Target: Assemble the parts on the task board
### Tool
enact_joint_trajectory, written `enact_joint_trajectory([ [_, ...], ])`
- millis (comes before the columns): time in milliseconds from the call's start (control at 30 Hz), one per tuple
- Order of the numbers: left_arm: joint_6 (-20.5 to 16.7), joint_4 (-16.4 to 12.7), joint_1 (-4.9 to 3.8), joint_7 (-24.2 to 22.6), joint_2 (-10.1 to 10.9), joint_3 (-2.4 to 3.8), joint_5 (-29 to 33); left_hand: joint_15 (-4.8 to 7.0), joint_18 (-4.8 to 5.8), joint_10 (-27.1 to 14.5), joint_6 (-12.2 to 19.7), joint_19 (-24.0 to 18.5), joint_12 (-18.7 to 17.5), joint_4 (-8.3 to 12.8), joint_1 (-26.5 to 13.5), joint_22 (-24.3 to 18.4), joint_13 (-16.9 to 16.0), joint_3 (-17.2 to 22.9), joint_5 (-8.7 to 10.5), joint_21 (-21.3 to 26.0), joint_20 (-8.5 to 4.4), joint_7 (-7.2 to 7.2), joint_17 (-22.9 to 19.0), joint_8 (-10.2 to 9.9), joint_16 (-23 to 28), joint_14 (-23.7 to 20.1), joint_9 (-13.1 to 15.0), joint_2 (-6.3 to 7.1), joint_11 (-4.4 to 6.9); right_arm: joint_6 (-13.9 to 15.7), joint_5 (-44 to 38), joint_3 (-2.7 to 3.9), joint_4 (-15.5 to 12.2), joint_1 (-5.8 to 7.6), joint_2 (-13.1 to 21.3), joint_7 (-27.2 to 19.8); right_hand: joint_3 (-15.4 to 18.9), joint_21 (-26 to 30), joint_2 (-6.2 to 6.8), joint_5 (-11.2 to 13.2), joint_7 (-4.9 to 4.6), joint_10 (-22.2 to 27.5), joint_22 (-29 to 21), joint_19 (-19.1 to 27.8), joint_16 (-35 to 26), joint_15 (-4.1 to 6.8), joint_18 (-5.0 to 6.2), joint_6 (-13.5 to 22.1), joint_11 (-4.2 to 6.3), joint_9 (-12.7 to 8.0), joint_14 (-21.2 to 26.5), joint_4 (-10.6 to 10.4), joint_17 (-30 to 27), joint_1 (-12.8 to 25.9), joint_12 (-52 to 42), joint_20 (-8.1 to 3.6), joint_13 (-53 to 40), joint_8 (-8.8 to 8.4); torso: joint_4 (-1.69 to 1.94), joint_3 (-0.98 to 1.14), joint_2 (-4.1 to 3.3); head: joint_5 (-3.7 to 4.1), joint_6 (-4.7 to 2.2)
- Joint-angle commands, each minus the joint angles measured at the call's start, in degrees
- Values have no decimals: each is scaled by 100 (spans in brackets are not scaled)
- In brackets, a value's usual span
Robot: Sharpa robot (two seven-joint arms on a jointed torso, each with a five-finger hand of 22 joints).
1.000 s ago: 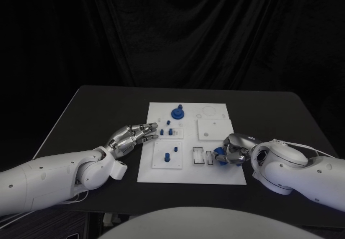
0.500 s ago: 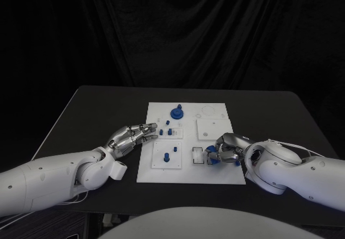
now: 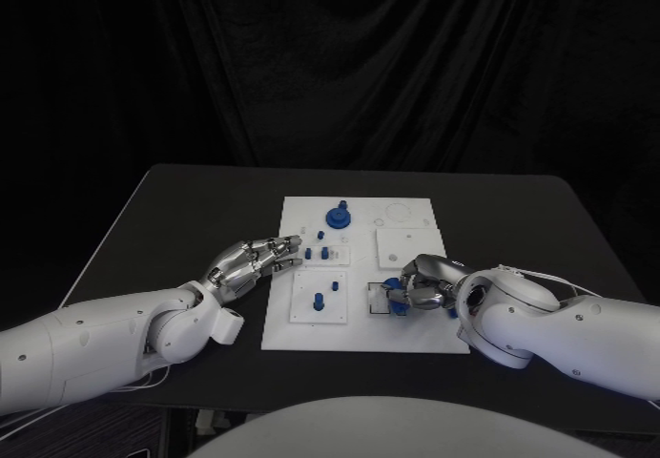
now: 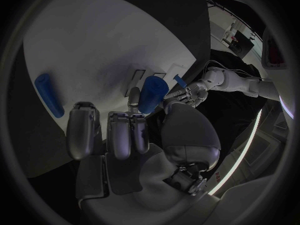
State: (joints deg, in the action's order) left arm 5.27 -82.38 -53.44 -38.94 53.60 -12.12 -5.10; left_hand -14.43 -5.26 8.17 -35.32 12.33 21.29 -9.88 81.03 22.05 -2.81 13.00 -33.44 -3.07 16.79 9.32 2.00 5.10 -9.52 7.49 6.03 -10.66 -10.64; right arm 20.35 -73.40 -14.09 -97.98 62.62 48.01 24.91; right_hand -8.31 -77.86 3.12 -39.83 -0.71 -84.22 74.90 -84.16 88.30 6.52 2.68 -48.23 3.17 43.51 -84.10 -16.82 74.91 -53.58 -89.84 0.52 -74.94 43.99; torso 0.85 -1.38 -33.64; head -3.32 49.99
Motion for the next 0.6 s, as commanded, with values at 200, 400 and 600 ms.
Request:
enact_joint_trajectory([
  [200, 71, 6, 10, -419, -18, 4, 28, -28, 5, 0, -14, 16, 1, 13, -26, 4, -3, 40, -26, 0, 2, 40, 9, 34, -29, 3, 4, 6, -60, -3, 16, 4, 8, -19, -69, -30, 114, -3, -135, 705, -10, -578, 1132, -121, -3, -35, 17, -21, -11, 11, -540, 18, 1308, 335, -16, -27, -1506, -30, -3, 0, -6, -16, 1],
  [400, 75, 12, 11, -416, -24, 4, 28, -28, 5, 0, -14, 16, 1, 13, -26, 4, -3, 40, -26, 0, 2, 40, 9, 34, -29, 3, 4, 6, -60, -101, 16, 4, 34, -30, -87, 59, 473, -48, -293, 1819, -15, -578, 1145, -141, 37, -35, 8, -31, -33, 31, -553, -10, 1354, 902, -16, -19, -1506, -22, 0, 5, -11, -17, 1],
  [600, 81, 19, 12, -412, -30, 4, 28, -28, 5, 0, -14, 16, 1, 13, -26, 4, -3, 40, -26, 0, 2, 40, 9, 34, -29, 3, 4, 6, -60, -99, 16, 4, 53, -38, -94, 98, 905, -38, -468, 2527, -28, -578, 1139, -135, 35, -49, 13, -40, -37, 42, -552, -5, 1351, 1326, -16, -13, -1506, -25, -4, 8, -9, -21, 1],
])
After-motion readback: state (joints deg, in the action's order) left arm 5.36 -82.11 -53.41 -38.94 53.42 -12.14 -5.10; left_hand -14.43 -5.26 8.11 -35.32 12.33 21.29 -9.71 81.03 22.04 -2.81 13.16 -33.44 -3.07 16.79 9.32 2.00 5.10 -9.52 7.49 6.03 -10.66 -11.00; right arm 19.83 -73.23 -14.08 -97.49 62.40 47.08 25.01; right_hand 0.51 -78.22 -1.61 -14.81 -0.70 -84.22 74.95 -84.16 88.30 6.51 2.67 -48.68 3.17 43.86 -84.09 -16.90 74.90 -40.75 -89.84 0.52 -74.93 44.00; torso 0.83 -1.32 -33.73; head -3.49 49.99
